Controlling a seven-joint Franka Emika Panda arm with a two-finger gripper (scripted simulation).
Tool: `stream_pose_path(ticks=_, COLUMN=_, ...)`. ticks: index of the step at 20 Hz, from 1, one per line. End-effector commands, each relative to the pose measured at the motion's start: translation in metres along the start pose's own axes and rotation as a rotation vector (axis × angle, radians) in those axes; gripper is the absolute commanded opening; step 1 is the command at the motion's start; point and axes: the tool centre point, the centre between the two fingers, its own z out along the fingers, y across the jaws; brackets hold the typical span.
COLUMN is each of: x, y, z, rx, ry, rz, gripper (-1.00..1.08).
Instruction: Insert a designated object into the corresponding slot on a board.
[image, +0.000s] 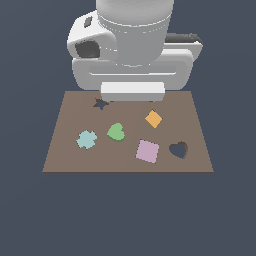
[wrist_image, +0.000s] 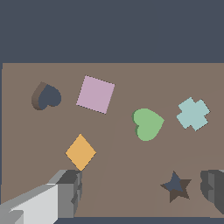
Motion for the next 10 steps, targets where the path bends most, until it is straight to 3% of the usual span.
stream_pose_path(ticks=1, x=0.0, y=0.0, z=0.0, rx=0.0, ry=0.0, rz=0.0, gripper=1.0)
stream_pose_path(ticks=10, x=0.0001, y=0.0025, z=0.0063, rx=0.0, ry=0.0, rz=-0.051, gripper=1.0)
